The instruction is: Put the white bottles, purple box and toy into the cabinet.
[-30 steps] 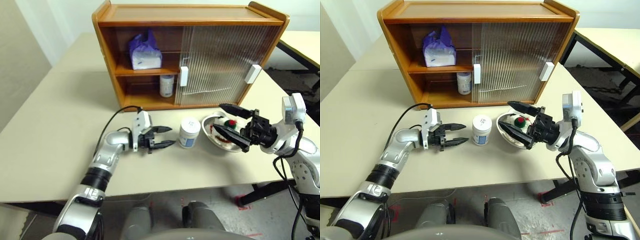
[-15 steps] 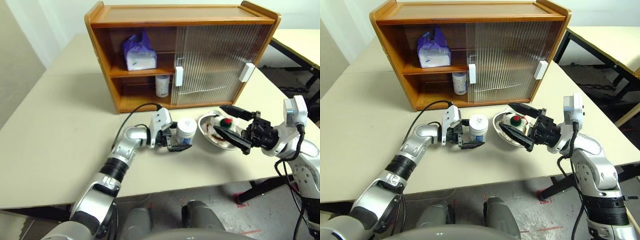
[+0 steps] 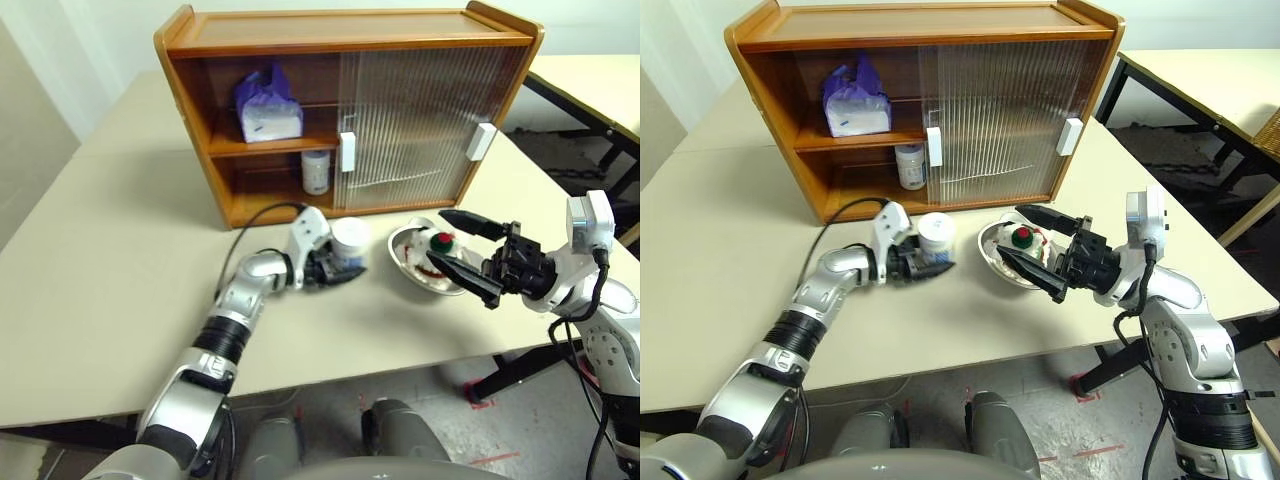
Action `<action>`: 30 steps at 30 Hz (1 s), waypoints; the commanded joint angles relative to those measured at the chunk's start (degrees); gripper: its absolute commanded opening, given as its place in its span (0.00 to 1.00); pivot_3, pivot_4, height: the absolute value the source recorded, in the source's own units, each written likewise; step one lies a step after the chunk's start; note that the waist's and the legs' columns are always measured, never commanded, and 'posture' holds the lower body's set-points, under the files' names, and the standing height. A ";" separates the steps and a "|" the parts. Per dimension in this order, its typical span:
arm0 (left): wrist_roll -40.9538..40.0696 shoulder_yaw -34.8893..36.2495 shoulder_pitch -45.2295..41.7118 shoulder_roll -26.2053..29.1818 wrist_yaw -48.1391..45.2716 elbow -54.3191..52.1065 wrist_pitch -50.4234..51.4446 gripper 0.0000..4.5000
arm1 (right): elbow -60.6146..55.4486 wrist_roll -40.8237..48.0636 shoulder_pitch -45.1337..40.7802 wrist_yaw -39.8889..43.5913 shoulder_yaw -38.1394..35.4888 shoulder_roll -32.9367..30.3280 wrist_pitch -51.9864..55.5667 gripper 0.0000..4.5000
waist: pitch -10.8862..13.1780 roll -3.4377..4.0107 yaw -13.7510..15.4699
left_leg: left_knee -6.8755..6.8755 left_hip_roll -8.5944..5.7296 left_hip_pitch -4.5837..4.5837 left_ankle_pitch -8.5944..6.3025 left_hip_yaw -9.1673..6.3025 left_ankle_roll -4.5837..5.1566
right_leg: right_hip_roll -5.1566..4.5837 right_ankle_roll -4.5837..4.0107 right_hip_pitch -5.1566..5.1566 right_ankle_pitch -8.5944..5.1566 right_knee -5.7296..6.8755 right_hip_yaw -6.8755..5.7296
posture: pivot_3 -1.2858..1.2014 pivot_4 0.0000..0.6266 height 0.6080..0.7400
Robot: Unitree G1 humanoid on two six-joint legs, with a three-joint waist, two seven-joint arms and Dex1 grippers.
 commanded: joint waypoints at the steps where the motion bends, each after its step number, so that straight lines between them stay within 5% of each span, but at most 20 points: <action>1: 0.42 3.90 -2.02 -0.37 8.55 0.60 -0.41 0.68 | 0.92 -0.46 -1.03 0.44 0.25 -0.11 -0.75 1.00 | 0.01 0.02 0.23 | 0.00 0.00 -0.01 0.00 0.00 0.00 | -0.01 0.00 0.00 0.00 -0.01 -0.01 | 0.54 0.00 1.00; 16: 4.88 9.35 -14.76 -5.71 36.46 19.90 -3.34 0.68 | 0.55 -0.12 -0.26 0.79 0.04 -0.26 -0.35 1.00 | 0.04 -0.05 3.30 | -0.06 -0.17 -0.41 -0.09 -0.02 -0.02 | -0.19 0.01 -0.18 0.07 -0.27 -0.09 | 0.54 0.00 1.00; 30: 4.53 12.05 -25.15 -7.39 45.61 38.36 -8.80 0.68 | 0.04 -0.22 0.04 0.56 0.18 -0.15 -0.37 1.00 | 0.04 -0.06 3.12 | -0.06 -0.22 -0.65 -0.09 -0.06 -0.02 | -0.14 0.01 -0.32 0.09 -0.37 -0.16 | 0.53 0.00 1.00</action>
